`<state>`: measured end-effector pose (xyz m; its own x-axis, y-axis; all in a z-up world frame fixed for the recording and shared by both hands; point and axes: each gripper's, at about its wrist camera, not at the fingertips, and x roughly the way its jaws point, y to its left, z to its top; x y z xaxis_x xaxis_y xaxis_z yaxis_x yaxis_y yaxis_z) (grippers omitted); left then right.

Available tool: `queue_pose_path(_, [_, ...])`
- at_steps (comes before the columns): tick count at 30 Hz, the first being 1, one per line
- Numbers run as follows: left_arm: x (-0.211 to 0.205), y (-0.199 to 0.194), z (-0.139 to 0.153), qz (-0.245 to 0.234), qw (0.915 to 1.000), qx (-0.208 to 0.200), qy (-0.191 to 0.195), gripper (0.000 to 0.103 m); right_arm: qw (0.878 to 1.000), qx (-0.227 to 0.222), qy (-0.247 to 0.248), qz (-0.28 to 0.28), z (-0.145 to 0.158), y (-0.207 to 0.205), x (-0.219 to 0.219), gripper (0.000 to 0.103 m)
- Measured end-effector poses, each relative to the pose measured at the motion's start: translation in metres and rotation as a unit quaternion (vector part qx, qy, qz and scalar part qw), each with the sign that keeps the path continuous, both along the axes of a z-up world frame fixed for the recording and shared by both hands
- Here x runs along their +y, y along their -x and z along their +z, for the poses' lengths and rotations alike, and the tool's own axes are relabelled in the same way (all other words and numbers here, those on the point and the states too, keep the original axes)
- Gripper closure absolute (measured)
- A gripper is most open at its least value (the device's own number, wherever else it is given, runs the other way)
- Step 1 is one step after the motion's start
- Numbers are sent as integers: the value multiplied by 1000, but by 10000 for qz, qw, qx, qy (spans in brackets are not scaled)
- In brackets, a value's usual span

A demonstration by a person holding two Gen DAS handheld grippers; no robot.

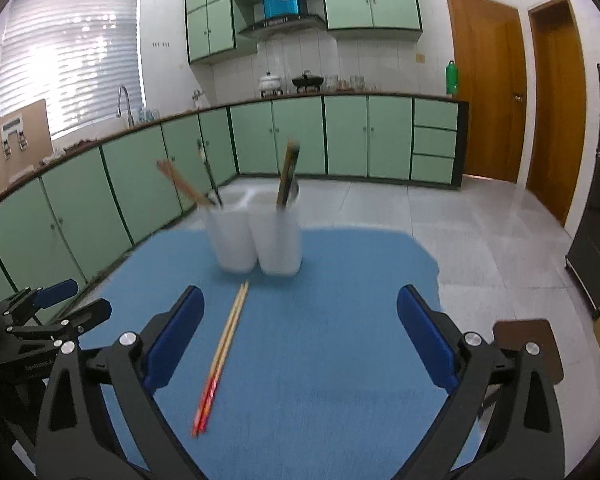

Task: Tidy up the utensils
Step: 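Open both tools and withdraw them from the caddy, then move both open tools back over the last two chopsticks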

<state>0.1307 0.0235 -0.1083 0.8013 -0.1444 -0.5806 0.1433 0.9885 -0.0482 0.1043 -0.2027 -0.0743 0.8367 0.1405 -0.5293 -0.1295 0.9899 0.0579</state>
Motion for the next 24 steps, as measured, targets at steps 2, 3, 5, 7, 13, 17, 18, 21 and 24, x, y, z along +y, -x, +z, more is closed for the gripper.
queue_pose_path(2, [1, 5, -14, 48, 9999, 125, -51, 19, 9999, 135, 73, 32, -17, 5, 6, 9])
queue_pose_path(3, [2, 7, -23, 76, 9997, 206, -82, 19, 9997, 213, 95, 46, -24, 6, 10, 9])
queue_pose_path(5, [3, 7, -34, 114, 9993, 331, -107, 19, 9991, 407, 112, 86, -39, 7, 17, 9])
queue_pose_path(7, [4, 8, -45, 145, 9988, 447, -157, 19, 9984, 542, 105, 108, -51, 8, 23, 9])
queue_pose_path(13, [8, 10, -65, 200, 9971, 685, -252, 17, 9948, 1003, 22, 169, -79, 7, 35, 9])
queue_pose_path(17, [8, 11, -71, 216, 9959, 807, -345, 16, 9908, 1330, 137, 184, -94, 6, 40, 9])
queue_pose_path(18, [8, 12, -73, 224, 9956, 839, -358, 16, 9897, 1414, 118, 201, -97, 5, 40, 9])
queue_pose_path(21, [11, 14, -77, 244, 9948, 911, -373, 16, 9868, 1602, 108, 226, -103, 6, 43, 9])
queue_pose_path(24, [15, 14, -78, 269, 9944, 949, -376, 16, 9843, 1745, 157, 236, -109, 6, 48, 9])
